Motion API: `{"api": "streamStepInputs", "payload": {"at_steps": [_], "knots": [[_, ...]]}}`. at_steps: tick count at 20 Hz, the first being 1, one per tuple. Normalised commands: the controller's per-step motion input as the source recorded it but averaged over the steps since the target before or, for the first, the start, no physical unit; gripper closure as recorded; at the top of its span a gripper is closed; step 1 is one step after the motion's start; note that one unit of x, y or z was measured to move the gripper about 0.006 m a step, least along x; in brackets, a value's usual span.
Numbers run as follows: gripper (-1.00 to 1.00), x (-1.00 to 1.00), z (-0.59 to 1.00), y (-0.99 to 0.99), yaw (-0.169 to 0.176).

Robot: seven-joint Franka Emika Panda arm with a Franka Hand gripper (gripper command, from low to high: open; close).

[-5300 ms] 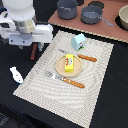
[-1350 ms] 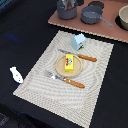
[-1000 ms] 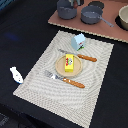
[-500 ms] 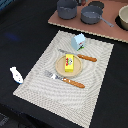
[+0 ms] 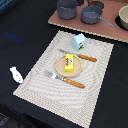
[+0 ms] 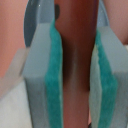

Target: Interact with the objects in diverse but meaningful ways.

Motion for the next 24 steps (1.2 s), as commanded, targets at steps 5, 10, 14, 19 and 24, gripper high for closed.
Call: {"api": "streamStepInputs", "payload": {"at_steps": [5, 10, 14, 19, 24], "knots": [[1.0, 0.65, 0.01, 0.55, -0.027], [1.0, 0.49, -0.05, 0.44, -0.021], [1.0, 0.39, -0.02, 0.39, -0.014], [-1.0, 0.21, 0.11, 0.19, -0.003], [-1.0, 0.24, 0.19, 0.26, 0.0]]}}
